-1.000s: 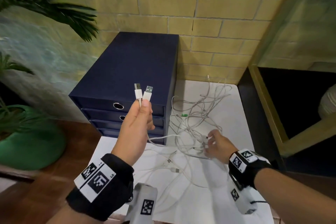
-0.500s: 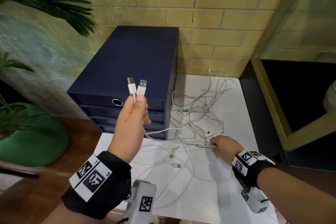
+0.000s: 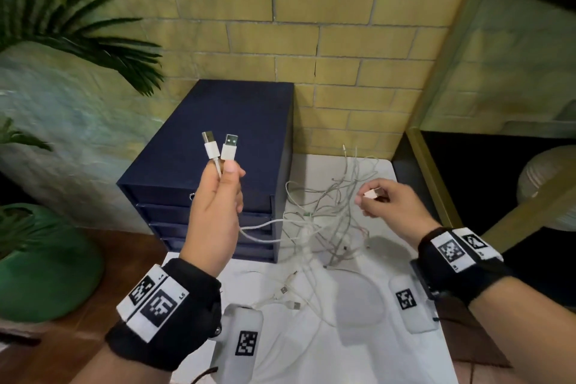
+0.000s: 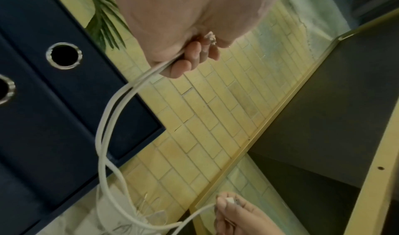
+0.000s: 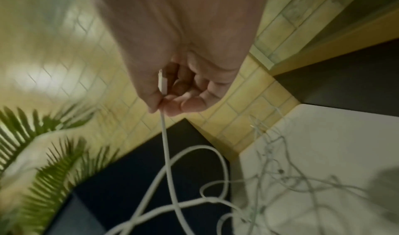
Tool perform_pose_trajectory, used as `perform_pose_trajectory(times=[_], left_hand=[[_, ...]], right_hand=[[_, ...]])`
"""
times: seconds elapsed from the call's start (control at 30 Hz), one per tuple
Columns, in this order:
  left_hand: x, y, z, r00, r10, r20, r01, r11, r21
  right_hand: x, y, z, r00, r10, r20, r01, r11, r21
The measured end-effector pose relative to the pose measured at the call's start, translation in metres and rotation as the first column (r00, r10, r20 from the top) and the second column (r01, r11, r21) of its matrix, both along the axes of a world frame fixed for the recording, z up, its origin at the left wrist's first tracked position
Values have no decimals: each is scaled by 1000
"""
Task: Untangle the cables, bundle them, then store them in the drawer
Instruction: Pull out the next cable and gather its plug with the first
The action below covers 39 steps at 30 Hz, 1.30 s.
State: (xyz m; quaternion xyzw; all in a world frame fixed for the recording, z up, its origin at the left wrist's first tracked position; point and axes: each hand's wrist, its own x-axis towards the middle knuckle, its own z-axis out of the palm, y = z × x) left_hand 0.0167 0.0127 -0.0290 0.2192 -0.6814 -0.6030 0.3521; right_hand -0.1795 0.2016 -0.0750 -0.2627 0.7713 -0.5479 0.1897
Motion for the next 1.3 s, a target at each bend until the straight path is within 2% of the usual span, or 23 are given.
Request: perform_pose_trajectory(times=[0.17,0.37,0.47,0.67,0.87,1.03,1.13,1.3], left_hand=[[-10,0,29,994,-9,-109,7,1000,-19],[-23,9,44,985,-37,-170,41,999,24],[-32,17,50,983,-61,-170,70,996,47],[-51,36,62,979,-148,-144,159,984,73],[-57,48,65,972,-205,-115,197,977,-77],[-59,44,60,982,-183,-45,175,974,-143],[-59,42,59,983,-180,-28,171,965,-199],[-58,43,65,961,-272,-44,261,950,-169]], right_hand=[[-1,-12,53,997,33,72,-15,973,-230],[14,-18,119,968,191,-162,-223,952,-210],[25,-23,139,942,276,-192,-313,929,-198],[38,-40,159,924,298,-238,-358,893,-271],[43,-45,168,919,293,-262,-364,887,-285],[41,-42,169,912,244,-330,-341,898,-278],[41,-41,170,911,266,-315,-358,889,-287],[38,-40,169,918,241,-316,-333,900,-280]])
